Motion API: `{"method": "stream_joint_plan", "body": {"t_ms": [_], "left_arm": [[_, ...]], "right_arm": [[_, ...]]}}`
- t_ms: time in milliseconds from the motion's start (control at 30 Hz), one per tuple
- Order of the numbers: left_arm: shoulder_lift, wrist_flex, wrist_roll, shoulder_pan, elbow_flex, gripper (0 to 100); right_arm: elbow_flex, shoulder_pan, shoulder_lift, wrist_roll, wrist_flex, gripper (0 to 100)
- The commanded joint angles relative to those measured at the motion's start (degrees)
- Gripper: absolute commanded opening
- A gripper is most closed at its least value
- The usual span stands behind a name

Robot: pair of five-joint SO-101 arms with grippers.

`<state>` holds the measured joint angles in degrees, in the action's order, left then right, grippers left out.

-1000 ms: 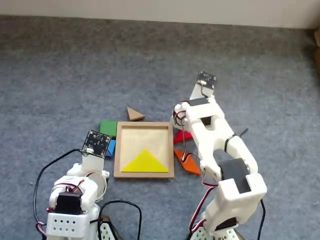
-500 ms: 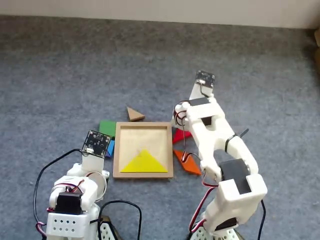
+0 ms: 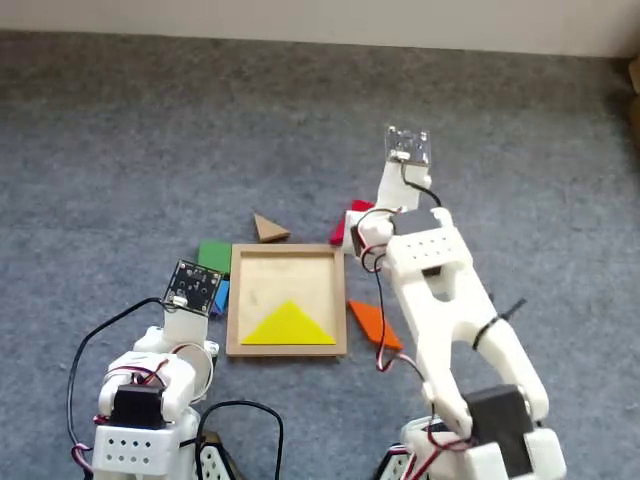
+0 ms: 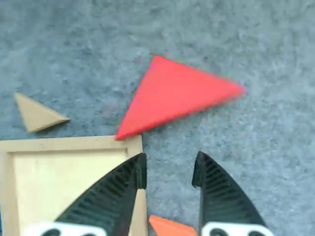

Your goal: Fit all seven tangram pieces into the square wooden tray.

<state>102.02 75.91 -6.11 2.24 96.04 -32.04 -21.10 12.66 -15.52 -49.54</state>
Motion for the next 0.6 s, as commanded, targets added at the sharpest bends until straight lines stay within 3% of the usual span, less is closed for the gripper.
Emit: {"method": "stream_joint_plan", "body": {"t_ms": [0, 167, 333, 567], "left_arm": [[2.2, 0.2, -0.3, -0.4, 1.1, 0], [2.2, 0.2, -0.3, -0.4, 1.1, 0], [2.2, 0.2, -0.3, -0.4, 1.1, 0], [2.2, 0.2, -0.3, -0.4, 1.1, 0]], "right_arm": [[-0.1, -3.4, 5.6, 0.8, -0.6, 13.8], [0.0, -5.8, 6.4, 0.9, -0.5, 13.8], [1.2, -2.2, 6.3, 4.3, -0.6, 13.8], [12.8, -2.5, -0.8, 7.9, -5.9, 13.9]]}}
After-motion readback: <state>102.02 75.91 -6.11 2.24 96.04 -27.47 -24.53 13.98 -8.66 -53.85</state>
